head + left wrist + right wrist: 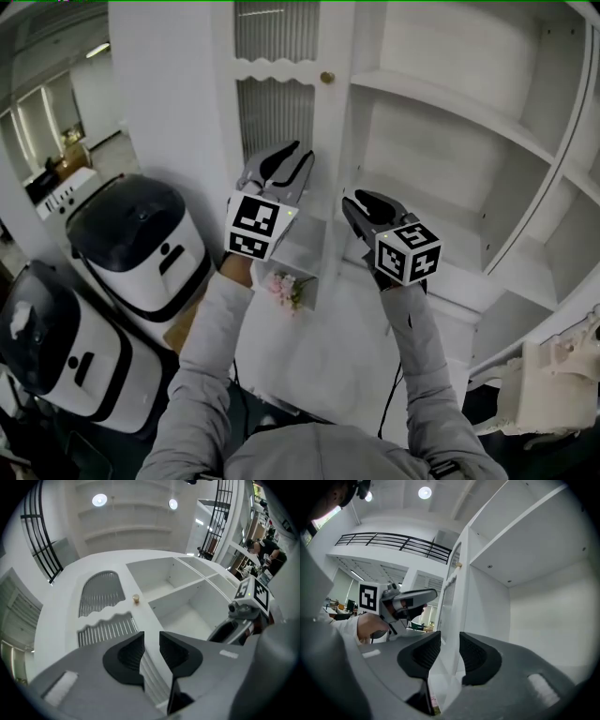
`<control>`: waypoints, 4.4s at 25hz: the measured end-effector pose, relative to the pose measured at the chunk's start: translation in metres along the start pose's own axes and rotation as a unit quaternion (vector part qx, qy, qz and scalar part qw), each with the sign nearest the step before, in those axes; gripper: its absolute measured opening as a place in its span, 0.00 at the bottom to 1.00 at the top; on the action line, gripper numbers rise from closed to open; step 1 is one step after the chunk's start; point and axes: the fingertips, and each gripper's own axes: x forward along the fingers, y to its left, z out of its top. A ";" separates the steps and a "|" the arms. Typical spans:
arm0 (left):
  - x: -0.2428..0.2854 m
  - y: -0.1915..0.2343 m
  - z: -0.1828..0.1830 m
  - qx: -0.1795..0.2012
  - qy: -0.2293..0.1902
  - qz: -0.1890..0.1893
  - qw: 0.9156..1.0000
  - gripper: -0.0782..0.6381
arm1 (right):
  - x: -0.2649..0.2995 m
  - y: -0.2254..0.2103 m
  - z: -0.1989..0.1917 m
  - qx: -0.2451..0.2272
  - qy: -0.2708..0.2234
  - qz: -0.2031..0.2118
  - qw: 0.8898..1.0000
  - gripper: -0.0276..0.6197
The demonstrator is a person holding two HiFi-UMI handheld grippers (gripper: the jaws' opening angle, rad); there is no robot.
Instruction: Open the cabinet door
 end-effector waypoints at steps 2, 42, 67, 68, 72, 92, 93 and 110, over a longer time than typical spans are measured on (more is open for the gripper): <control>0.015 0.011 0.015 0.000 -0.019 -0.008 1.000 0.28 | 0.012 -0.002 0.004 -0.008 0.006 -0.006 1.000 0.26; 0.067 0.045 0.097 -0.023 -0.156 -0.052 0.986 0.23 | 0.055 -0.004 0.028 -0.001 -0.008 -0.052 0.999 0.19; 0.004 0.056 0.118 -0.035 -0.151 -0.104 0.982 0.24 | 0.039 0.059 0.038 0.024 -0.021 -0.036 0.999 0.16; 0.004 0.056 0.117 -0.036 -0.147 -0.103 0.983 0.24 | 0.039 0.059 0.038 0.021 -0.019 -0.034 0.999 0.17; 0.004 0.056 0.115 -0.035 -0.129 -0.089 0.987 0.24 | 0.038 0.060 0.037 0.022 -0.022 -0.016 0.999 0.16; -0.043 0.077 0.116 -0.065 -0.149 -0.135 0.977 0.23 | 0.039 0.123 0.045 0.021 -0.026 -0.016 0.999 0.15; -0.050 0.080 0.116 -0.072 -0.156 -0.141 0.975 0.22 | 0.040 0.131 0.046 0.020 -0.027 -0.025 0.999 0.16; -0.133 0.147 0.107 -0.132 -0.184 -0.220 0.949 0.25 | 0.074 0.232 0.062 0.027 -0.041 -0.195 0.980 0.15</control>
